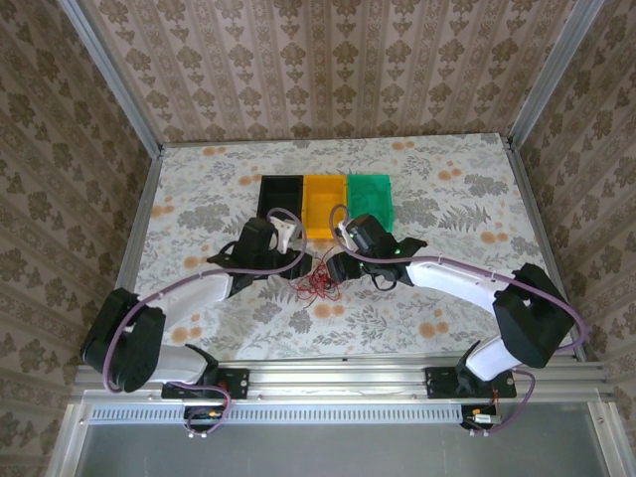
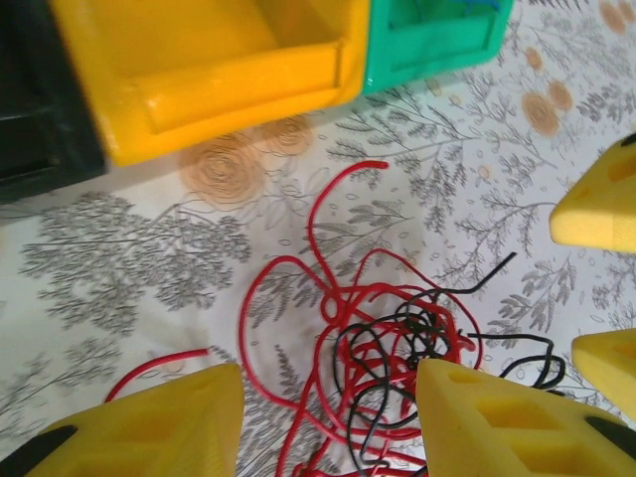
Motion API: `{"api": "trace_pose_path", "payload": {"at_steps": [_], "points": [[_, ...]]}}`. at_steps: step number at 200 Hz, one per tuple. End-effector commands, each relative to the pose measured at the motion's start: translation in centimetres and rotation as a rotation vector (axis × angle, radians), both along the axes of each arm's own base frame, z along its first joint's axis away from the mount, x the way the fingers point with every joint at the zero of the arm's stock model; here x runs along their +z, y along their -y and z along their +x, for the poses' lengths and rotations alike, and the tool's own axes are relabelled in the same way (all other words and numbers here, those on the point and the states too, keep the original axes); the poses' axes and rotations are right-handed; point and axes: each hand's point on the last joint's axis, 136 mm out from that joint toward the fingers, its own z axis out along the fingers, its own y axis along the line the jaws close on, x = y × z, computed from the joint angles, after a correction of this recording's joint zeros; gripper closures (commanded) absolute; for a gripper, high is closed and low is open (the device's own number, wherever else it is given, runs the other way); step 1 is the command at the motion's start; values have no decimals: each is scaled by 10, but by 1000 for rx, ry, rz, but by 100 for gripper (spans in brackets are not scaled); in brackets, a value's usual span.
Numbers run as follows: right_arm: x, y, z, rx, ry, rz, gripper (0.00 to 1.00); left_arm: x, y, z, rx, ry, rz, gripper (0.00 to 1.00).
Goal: Untangle the cables
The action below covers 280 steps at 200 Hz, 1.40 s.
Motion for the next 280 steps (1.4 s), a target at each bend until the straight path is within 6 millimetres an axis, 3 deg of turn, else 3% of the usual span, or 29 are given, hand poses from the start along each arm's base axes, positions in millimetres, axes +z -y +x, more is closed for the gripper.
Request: {"api": "trace_pose_path", "payload": {"at_steps": [1, 54, 94, 110, 139, 159, 177, 202, 227, 234, 254, 280], "points": [[-3, -11, -7, 61, -21, 4, 44, -12, -12, -5, 26, -34, 42, 51], [-9, -10, -22, 113, -53, -31, 50, -30, 6, -13, -41, -99, 44, 52], [-18, -17, -22, 122, -73, -25, 57, -39, 24, -21, -112, -122, 57, 53], [-22, -18, -18, 116, -67, -34, 66, -44, 25, -22, -123, -129, 68, 54], [-26, -16, -15, 104, -65, -50, 90, -53, 30, -19, -138, -152, 75, 57], [-24, -3, -9, 45, -60, -37, 98, -61, 32, -15, -134, -172, 93, 77], [-24, 20, 0, -59, -83, -7, 99, -74, 26, -9, -92, -183, 150, 100], [-31, 65, 11, -263, -129, 35, 100, -90, 7, -1, 1, -195, 248, 100], [-42, 127, 19, -550, -187, 69, 100, -100, -16, 3, 102, -198, 337, 100], [-50, 146, 18, -637, -217, 62, 100, -101, -22, 4, 128, -196, 358, 100], [-50, 195, 15, -843, -227, 47, 100, -102, -32, 3, 168, -197, 375, 100], [-56, 247, 3, -1032, -252, -14, 100, -102, -46, 4, 226, -208, 387, 100]]}}
